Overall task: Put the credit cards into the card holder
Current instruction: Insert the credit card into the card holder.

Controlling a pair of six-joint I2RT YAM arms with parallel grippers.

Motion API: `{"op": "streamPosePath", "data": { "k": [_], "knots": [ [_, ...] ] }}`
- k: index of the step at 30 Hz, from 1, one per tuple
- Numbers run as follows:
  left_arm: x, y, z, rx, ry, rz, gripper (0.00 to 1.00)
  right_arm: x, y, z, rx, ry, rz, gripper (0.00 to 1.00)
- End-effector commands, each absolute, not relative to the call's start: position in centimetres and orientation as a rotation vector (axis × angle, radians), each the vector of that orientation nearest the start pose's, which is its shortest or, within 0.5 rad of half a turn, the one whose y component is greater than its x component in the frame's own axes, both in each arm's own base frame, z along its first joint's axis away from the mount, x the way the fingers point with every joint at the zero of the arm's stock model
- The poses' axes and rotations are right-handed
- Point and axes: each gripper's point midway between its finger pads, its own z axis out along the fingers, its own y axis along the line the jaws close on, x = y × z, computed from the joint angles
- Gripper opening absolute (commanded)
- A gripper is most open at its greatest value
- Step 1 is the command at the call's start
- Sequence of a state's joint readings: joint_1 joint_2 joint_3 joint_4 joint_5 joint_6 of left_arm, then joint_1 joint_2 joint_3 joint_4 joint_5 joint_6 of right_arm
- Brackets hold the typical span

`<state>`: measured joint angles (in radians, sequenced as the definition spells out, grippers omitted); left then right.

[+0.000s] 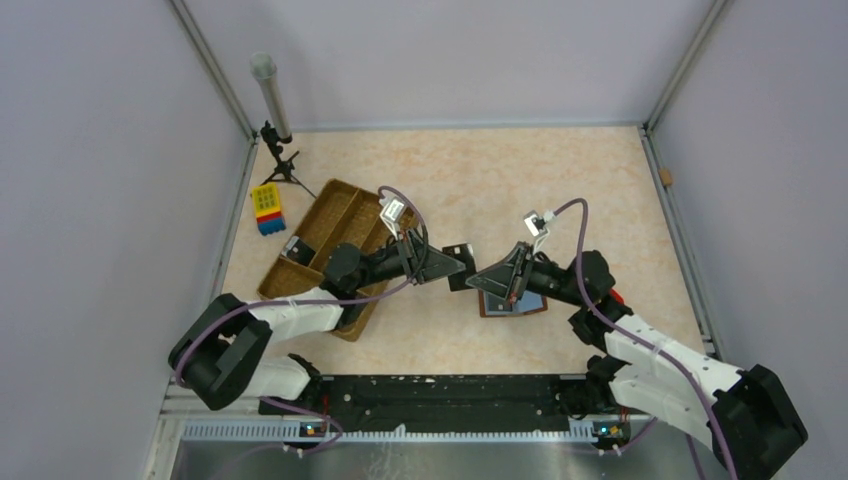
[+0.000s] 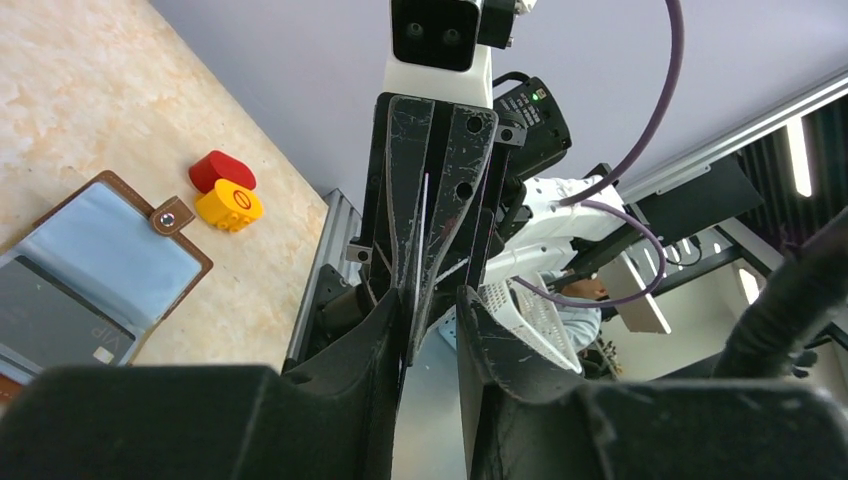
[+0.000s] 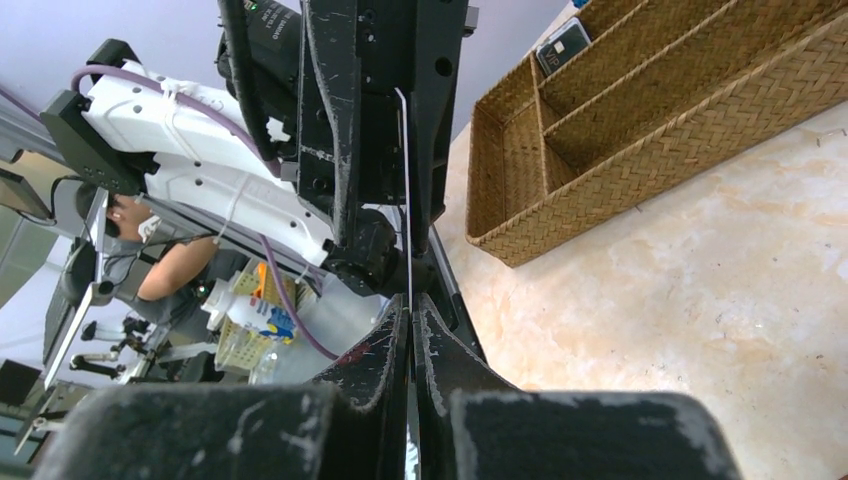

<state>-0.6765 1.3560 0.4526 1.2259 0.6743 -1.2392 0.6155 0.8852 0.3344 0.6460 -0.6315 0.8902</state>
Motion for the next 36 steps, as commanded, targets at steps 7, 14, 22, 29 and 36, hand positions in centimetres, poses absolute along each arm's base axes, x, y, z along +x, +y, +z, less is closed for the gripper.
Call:
{"op": "streamPosePath", "data": {
  "k": [7,14,22,29,36],
  "knots": [
    [17.2,-32.3,25.8,0.316,1.652,-1.916,0.01,16.6,27.4,24.7,-0.383,1.644,1.592,0.00],
    [19.2,-32.6,22.1,0.231,1.833,-1.735,0.00,20.0,25.1,21.6,-0.289,1.897,1.239,0.54],
    [20.2,-34.3,17.3,0.146,2.079,-1.557,0.00,23.6,13.8,13.8,0.077,2.329,0.492,0.80],
    [19.7,-37.2,16.3,0.186,2.138,-1.592,0.00,23.0,11.1,8.8,0.133,2.528,0.235,0.83],
    [19.6,-37.9,15.8,0.212,2.159,-1.607,0.00,21.8,10.4,4.9,0.187,2.622,0.174,0.81]
  ]
}}
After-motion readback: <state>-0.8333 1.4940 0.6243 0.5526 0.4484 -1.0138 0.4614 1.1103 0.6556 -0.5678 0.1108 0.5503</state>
